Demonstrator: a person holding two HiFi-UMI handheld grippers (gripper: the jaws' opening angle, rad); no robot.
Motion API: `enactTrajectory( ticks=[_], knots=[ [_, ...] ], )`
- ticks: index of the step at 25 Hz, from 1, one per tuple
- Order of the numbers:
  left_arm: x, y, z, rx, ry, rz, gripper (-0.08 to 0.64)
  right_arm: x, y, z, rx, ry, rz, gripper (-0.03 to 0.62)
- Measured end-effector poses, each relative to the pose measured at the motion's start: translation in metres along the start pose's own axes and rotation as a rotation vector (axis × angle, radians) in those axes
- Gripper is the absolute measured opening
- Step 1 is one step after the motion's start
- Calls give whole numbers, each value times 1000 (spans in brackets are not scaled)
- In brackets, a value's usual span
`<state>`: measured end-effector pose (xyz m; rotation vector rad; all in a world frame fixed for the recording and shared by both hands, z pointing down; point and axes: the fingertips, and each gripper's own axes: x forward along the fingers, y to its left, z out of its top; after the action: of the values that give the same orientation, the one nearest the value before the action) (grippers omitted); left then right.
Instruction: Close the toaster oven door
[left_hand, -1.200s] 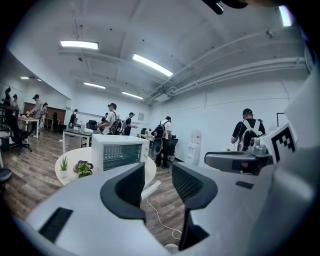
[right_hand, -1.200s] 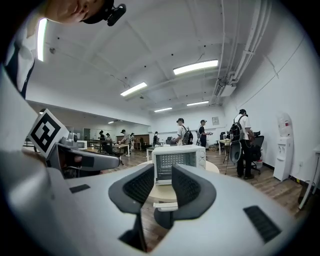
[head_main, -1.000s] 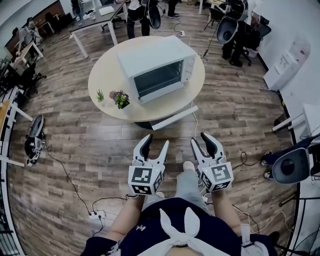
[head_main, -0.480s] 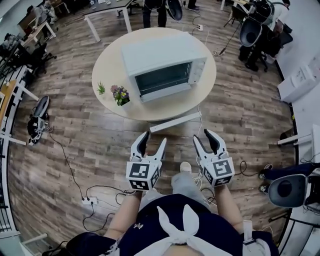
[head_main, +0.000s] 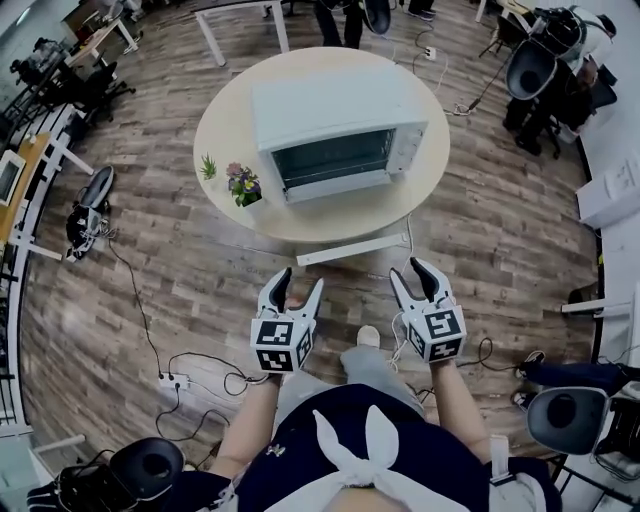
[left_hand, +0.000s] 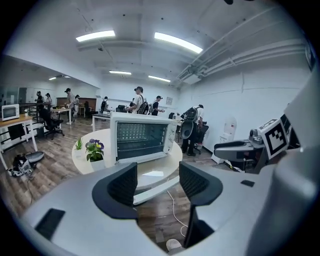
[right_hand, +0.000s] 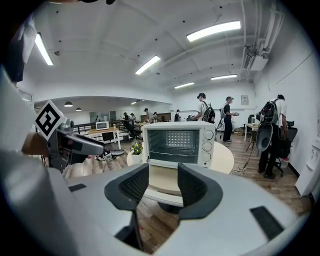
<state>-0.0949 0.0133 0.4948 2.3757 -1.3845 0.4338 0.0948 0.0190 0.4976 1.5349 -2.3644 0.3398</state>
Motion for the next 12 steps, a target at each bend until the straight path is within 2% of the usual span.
enactTrajectory(
  ticks=[6, 12],
  knots=[
    [23, -2, -20, 12, 72, 73, 255, 12, -36, -18, 7, 56, 54, 172],
    [40, 7, -28, -39, 73, 153, 255, 29, -73, -35, 31, 102, 116, 172]
  ],
)
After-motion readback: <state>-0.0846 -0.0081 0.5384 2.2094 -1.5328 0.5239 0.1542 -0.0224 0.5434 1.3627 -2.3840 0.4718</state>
